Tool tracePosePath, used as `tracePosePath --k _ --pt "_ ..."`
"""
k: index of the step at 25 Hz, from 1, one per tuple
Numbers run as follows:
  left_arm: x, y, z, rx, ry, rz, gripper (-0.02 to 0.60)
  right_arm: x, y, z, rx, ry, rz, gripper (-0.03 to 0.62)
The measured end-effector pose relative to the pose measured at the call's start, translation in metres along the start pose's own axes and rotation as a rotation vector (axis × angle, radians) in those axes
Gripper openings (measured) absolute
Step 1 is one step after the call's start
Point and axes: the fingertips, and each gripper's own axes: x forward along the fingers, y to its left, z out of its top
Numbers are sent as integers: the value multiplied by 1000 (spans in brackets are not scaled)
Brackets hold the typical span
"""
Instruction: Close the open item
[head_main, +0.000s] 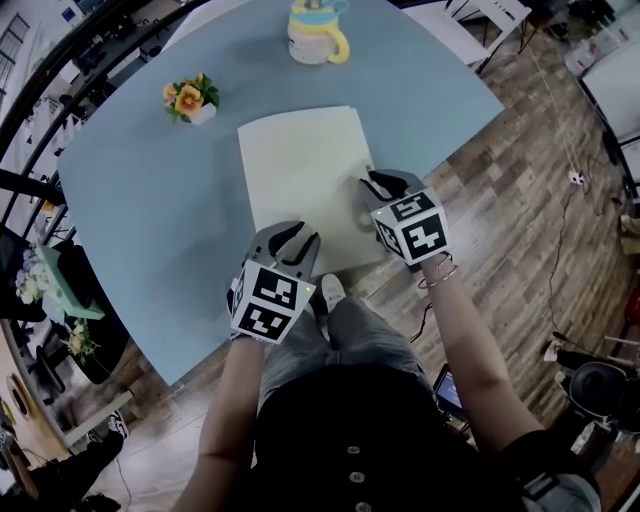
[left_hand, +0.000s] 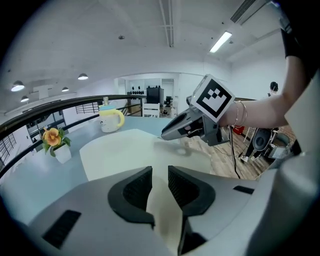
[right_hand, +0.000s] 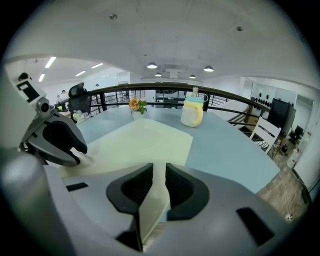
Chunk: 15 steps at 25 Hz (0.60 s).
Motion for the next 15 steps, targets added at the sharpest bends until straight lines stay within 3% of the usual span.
tracePosePath --k 6,11,15 --pt "-11 8 21 11 -59 24 104 -24 15 38 95 -217 133 74" --pt "-23 14 39 -3 -117 41 104 -45 32 61 53 -238 218 77" --pt "-31 19 50 -38 -156 53 104 -61 40 74 -1 -252 223 77"
